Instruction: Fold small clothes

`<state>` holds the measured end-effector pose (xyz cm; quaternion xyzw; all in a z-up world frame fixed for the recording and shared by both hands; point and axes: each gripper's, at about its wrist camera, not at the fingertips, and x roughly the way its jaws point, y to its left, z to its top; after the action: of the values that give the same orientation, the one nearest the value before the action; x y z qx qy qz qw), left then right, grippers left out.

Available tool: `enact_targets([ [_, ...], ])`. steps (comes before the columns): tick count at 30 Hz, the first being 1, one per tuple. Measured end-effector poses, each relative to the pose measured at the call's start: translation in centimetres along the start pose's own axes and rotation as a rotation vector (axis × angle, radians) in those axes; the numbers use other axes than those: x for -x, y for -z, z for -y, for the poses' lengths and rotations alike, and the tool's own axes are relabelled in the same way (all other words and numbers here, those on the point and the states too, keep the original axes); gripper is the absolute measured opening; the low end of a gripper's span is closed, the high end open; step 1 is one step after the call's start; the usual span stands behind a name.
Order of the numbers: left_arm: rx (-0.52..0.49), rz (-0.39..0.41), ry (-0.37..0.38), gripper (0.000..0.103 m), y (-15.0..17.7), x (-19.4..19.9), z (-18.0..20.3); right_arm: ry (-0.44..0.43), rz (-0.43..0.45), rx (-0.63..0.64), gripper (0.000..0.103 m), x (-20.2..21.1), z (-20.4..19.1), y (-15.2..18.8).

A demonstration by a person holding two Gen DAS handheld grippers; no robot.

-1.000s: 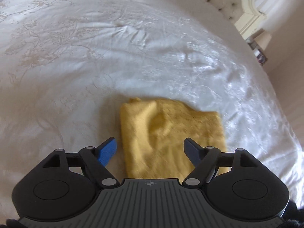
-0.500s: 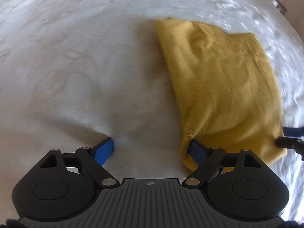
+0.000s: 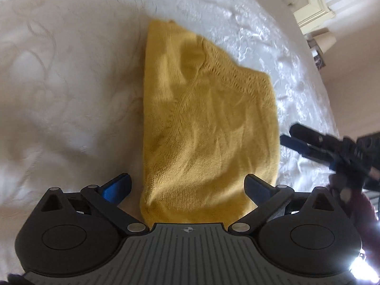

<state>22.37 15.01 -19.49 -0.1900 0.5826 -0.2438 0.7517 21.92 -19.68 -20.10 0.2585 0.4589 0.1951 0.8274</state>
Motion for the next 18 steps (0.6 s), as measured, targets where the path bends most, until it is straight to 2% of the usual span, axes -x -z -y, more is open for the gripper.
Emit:
enact_targets([
  [4,-0.012,-0.006,0.049,0.103,-0.9,-1.8,0.1,-0.042,-0.065,-0.048,0.090,-3.4,1.6,-0.7],
  [6,-0.003,-0.002,0.074,0.103,-1.6,-2.4,0.0,-0.092,-0.094,-0.077,0.091,-5.1,2.1,-0.9],
  [8,-0.009,0.006,0.097,0.103,-2.1,-3.1,0.2,-0.146,-0.099,-0.100,0.095,-6.5,2.1,-1.3],
  [9,-0.017,0.007,0.104,0.103,-2.4,-3.4,0.4,-0.171,-0.098,-0.113,0.101,-7.1,2.0,-1.5],
  [10,-0.027,0.006,0.110,0.103,-2.7,-3.7,0.5,-0.194,-0.093,-0.124,0.103,-7.6,1.8,-1.7],
  [12,-0.046,0.002,0.119,0.103,-3.1,-4.1,0.9,-0.226,-0.092,-0.147,0.103,-8.5,1.6,-1.9],
  [15,-0.047,-0.021,0.138,0.102,-3.4,-4.2,1.1,-0.227,-0.095,-0.171,0.103,-8.6,1.8,-1.9],
  [16,-0.030,-0.025,0.136,0.099,-3.4,-4.1,1.0,-0.225,-0.098,-0.177,0.097,-8.5,1.8,-1.9],
  [17,-0.017,-0.025,0.128,0.090,-3.3,-4.0,0.9,-0.205,-0.104,-0.179,0.092,-8.3,1.9,-2.0],
  [18,-0.003,-0.025,0.122,0.084,-3.2,-3.8,0.8,-0.180,-0.110,-0.176,0.076,-8.1,1.8,-1.9],
])
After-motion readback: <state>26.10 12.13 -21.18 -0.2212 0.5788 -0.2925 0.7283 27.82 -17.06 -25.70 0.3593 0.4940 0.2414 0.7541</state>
